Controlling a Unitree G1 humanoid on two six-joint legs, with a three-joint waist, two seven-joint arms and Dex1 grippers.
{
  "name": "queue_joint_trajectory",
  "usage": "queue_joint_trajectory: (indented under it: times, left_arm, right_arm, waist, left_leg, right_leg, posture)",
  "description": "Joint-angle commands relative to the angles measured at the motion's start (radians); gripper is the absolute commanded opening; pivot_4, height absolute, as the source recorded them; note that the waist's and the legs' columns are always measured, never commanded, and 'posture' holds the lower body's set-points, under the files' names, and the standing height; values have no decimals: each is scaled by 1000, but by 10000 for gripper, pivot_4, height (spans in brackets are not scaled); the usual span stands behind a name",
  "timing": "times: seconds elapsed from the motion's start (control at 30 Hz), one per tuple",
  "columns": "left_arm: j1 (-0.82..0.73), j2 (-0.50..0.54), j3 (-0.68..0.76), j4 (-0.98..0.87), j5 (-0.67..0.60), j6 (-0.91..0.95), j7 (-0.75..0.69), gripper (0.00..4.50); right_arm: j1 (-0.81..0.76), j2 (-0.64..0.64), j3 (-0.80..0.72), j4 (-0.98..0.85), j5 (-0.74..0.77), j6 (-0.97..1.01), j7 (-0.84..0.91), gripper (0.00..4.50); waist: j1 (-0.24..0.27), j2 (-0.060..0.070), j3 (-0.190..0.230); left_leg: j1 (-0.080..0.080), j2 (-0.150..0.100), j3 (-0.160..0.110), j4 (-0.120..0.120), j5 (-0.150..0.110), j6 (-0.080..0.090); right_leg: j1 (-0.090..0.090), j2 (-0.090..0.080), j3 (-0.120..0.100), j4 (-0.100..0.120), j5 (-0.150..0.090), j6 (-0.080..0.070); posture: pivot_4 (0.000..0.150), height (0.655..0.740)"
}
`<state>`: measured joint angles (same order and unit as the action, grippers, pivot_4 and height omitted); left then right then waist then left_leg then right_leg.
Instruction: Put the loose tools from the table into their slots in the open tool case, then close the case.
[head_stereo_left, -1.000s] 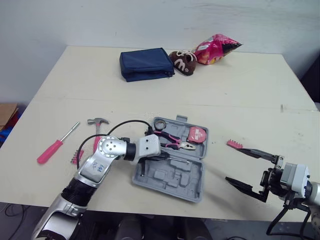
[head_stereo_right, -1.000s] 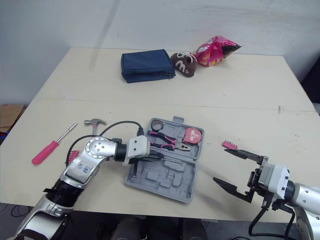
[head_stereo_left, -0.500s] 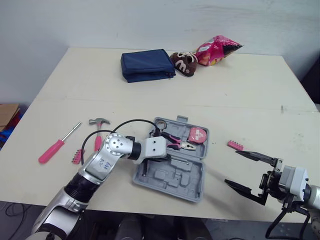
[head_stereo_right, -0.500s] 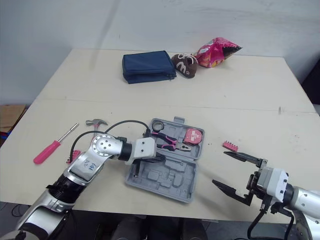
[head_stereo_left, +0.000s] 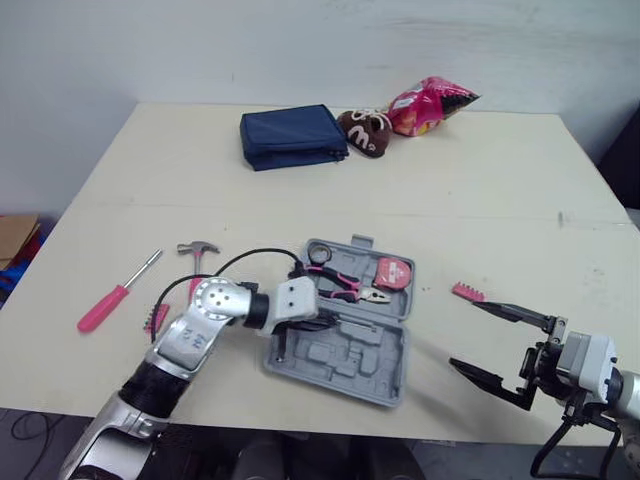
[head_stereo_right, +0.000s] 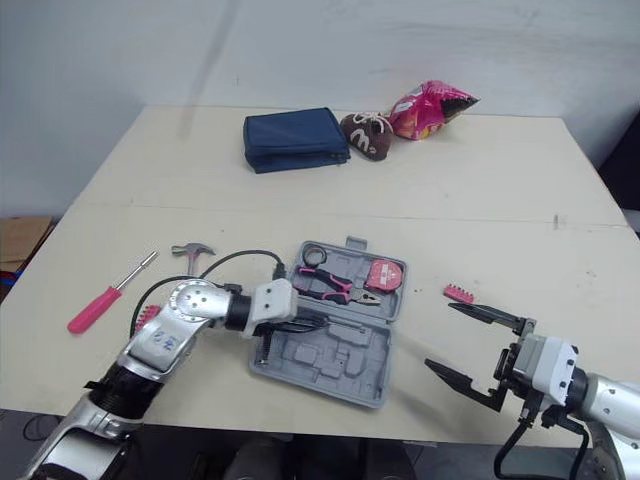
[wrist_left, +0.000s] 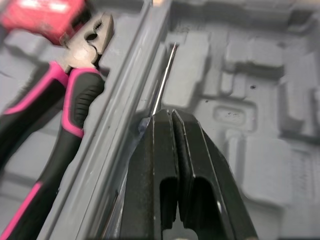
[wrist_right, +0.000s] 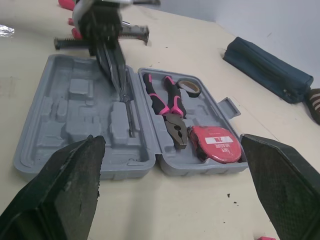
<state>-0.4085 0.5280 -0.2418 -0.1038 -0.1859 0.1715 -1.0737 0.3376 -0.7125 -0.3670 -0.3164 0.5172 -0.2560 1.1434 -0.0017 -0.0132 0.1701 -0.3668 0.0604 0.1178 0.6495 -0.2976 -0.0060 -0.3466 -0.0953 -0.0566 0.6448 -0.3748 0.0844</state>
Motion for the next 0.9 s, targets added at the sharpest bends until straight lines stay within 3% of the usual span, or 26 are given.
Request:
queue_joint_trajectory:
  times: [0.03, 0.2, 0.3, 0.43, 0.47, 0.6, 0.73, 0.9]
  left_arm:
    - [37, 31, 167, -69, -168, -44, -43, 436]
    - [182, 198, 483, -70, -298, 102, 5, 436]
    - [278, 252, 650, -4, -299, 90, 39, 7912]
    - [427, 281, 864, 92, -277, 39, 89, 25275]
    - [461, 292, 899, 116, -268, 24, 88, 27790]
    - [585, 392, 1105, 411, -233, -89, 89, 44730]
    - [645, 469, 1216, 685, -213, -190, 139, 44730]
    - [693, 498, 1269, 869, -212, -277, 195, 44730]
  right_arm:
    - [11, -31, -72, -13, 31, -1, 13, 45000]
    - [38, -60, -176, 108, 50, -49, 92, 45000]
    - [40, -65, -233, 199, 63, -79, 131, 45000]
    - [30, -80, -305, 378, 49, -148, 176, 45000]
    - [30, -86, -318, 425, 44, -170, 194, 45000]
    - [4, -129, -386, 704, 20, -293, 236, 45000]
    - [-31, -176, -405, 927, 11, -398, 280, 45000]
    - [-80, -212, -399, 1080, 23, -469, 335, 45000]
  waist:
    - [0, 0, 0]
    - [-11, -1, 6]
    - [-9, -1, 7]
    - [-14, -3, 9]
    - [-14, -3, 10]
    - [-23, -5, 11]
    - [-29, -6, 13]
    - [-31, -6, 13]
  left_leg:
    - [0, 0, 0, 0, 0, 0]
    - [1, 1, 0, -2, -2, 4]
    - [1, 1, -1, -2, -2, 4]
    - [1, 1, 0, -2, -4, 5]
    - [0, 1, 0, -3, -4, 5]
    - [0, 1, 0, -4, -6, 4]
    - [-1, 2, 1, -6, -7, 3]
    - [-1, 1, 3, -11, -7, 2]
  right_leg:
    - [0, 0, 0, 0, 0, 0]
    - [0, 1, -1, -1, 0, 0]
    - [0, 0, -2, -1, 0, 0]
    - [0, 0, -1, -3, 0, 0]
    - [0, 0, -1, -4, 0, 0]
    - [-1, -1, -1, -6, 0, -1]
    - [-4, -2, -2, -6, -1, -3]
    - [-8, -4, 0, -5, -2, -3]
  posture:
    - [1500, 7400]
    - [1500, 7400]
    - [1500, 7400]
    - [1500, 7400]
    - [1500, 7400]
    - [1500, 7400]
    - [1500, 7400]
    - [1500, 7400]
